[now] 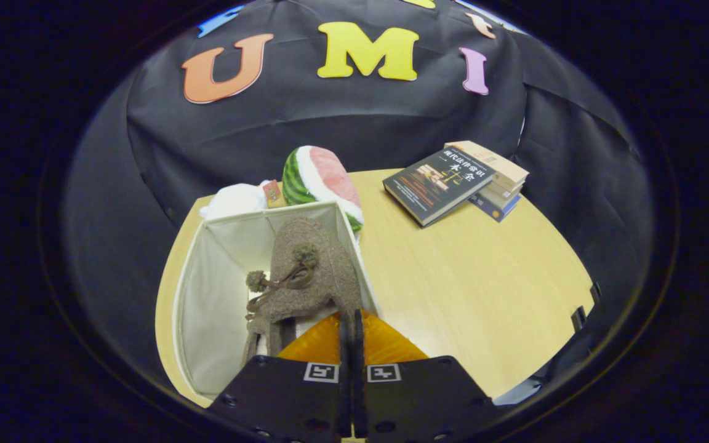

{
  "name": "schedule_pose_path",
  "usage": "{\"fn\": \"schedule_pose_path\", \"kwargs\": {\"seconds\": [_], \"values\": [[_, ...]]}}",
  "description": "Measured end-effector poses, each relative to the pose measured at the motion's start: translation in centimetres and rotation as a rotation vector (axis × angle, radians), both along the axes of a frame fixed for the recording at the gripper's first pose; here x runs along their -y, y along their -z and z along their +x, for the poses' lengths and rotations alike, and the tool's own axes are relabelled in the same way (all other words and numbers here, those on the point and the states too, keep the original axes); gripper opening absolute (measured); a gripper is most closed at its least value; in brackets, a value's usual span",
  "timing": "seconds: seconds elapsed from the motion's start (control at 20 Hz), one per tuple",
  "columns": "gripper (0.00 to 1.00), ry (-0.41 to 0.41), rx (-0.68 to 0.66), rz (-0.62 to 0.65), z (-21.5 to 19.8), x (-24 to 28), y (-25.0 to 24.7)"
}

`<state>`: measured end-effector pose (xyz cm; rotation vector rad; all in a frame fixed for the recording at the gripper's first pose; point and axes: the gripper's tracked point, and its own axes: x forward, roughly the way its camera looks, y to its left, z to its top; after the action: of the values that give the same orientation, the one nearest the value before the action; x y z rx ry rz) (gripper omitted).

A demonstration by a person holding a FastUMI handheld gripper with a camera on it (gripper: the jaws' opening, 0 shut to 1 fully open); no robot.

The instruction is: Open the storage box then place both shoes into the box .Put the left shoe in first, then the right shoe, with the right side of both shoes facing outward in a uniform manner.

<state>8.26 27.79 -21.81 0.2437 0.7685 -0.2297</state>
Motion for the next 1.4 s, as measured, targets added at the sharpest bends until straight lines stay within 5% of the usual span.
{"fn": "schedule_pose_path", "kwargs": {"seconds": [0.35, 0.9, 1.4], "values": [[0.15, -0.018, 0.069, 0.005, 0.3, 0.0, -1.9], [0.91, -0.140, 0.299, -0.016, -1.7, 4.0, -10.6], [0.95, -0.128, 0.533, -0.052, -7.4, 14.1, -20.2]]}}
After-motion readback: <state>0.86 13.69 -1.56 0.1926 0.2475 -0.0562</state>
